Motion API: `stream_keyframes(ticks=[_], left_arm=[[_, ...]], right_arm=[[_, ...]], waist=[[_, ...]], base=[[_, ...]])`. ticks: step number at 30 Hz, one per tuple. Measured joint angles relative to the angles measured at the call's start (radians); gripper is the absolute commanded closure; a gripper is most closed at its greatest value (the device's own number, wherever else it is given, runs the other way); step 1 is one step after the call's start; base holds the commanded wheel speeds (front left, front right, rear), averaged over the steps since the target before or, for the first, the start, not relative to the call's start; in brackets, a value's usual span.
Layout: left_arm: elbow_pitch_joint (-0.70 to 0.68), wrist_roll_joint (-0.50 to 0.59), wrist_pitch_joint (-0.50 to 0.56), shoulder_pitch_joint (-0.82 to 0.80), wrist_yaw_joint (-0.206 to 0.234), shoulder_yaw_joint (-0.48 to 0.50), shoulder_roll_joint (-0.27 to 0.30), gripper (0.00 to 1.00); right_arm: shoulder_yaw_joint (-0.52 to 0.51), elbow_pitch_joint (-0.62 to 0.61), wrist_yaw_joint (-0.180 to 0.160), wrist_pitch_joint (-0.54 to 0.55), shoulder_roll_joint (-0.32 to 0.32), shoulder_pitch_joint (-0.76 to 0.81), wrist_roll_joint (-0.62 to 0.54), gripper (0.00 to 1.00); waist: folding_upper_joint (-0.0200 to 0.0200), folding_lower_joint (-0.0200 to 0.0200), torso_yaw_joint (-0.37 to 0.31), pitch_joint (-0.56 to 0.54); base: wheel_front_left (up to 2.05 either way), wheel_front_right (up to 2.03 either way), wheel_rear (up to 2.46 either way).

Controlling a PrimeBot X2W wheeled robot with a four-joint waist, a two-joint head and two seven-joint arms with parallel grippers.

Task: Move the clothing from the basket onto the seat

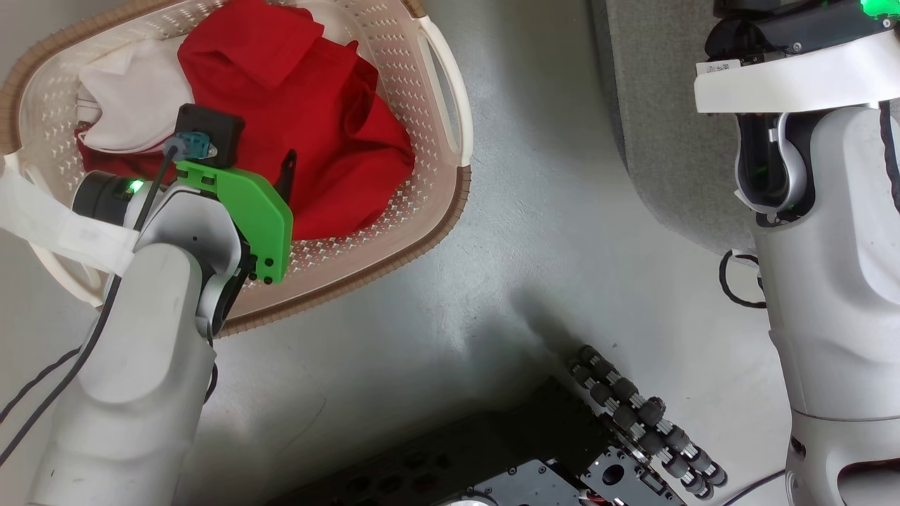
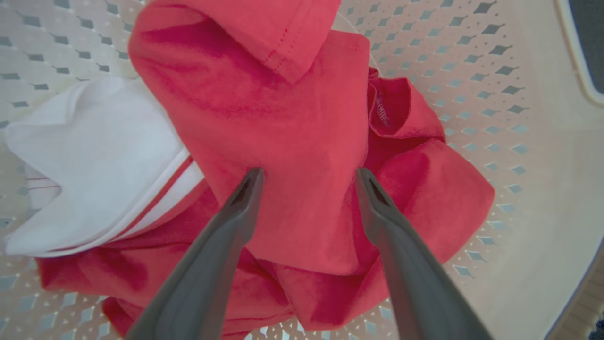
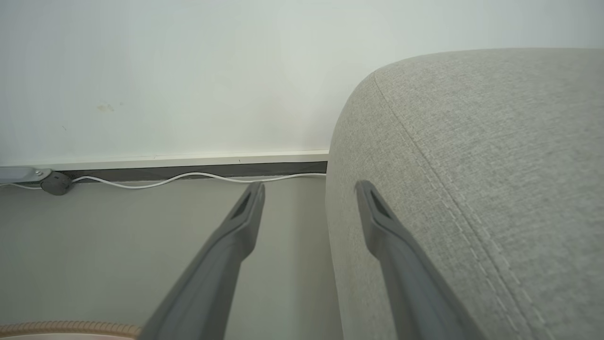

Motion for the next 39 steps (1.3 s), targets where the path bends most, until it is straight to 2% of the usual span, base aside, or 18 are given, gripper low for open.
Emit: stream_keyframes(ticks=[6, 7, 8, 11, 12, 20, 29, 39], left_arm=[[0.006, 0.0, 0.005, -0.006, 0.0, -0.003, 0.005, 0.0], [0.007, 0.0, 0.007, -0.006, 0.0, -0.003, 0.004, 0.13], [0.011, -0.002, 0.009, -0.007, 0.0, -0.003, 0.004, 0.32], [0.017, -0.004, 0.013, -0.008, 0.0, -0.011, 0.004, 0.8], [0.017, -0.004, 0.012, -0.008, -0.003, -0.013, 0.004, 1.0], [0.012, -0.012, -0.012, -0.027, -0.008, -0.025, 0.001, 1.0], [-0.022, -0.073, -0.114, -0.032, -0.008, -0.015, -0.025, 1.0], [-0.046, -0.132, -0.246, 0.043, -0.009, -0.011, -0.034, 1.0]], right_arm=[[0.005, 0.0, 0.0, 0.0, 0.001, 0.0, 0.019, 0.0], [0.005, 0.0, 0.0, 0.0, 0.001, 0.0, 0.023, 0.0], [0.005, 0.0, 0.0, 0.0, 0.001, 0.0, 0.024, 0.0], [0.006, -0.002, -0.001, 0.0, 0.001, 0.0, 0.031, 0.0], [0.006, -0.004, -0.001, 0.0, 0.001, 0.0, 0.034, 0.0], [0.004, -0.004, -0.004, -0.001, 0.002, -0.001, 0.034, 0.0], [-0.017, 0.021, -0.004, -0.001, 0.005, 0.001, 0.029, 0.0], [-0.072, 0.057, 0.006, -0.001, 0.003, 0.068, -0.044, 0.0]], waist=[[0.0, 0.0, -0.007, 0.01], [0.0, 0.0, -0.008, 0.012], [0.0, 0.0, -0.009, 0.014], [0.0, 0.0, -0.013, 0.018], [0.0, 0.0, -0.014, 0.02], [0.0, 0.0, -0.016, 0.024], [0.0, 0.0, 0.0, -0.015], [0.0, 0.0, 0.046, -0.114]], base=[[0.0, 0.0, 0.0], [0.0, 0.0, 0.0], [0.0, 0.0, 0.0], [0.0, 0.0, 0.0], [0.0, 0.0, 0.0], [0.0, 0.0, 0.0], [0.0, 0.0, 0.0], [0.0, 0.0, 0.0]])
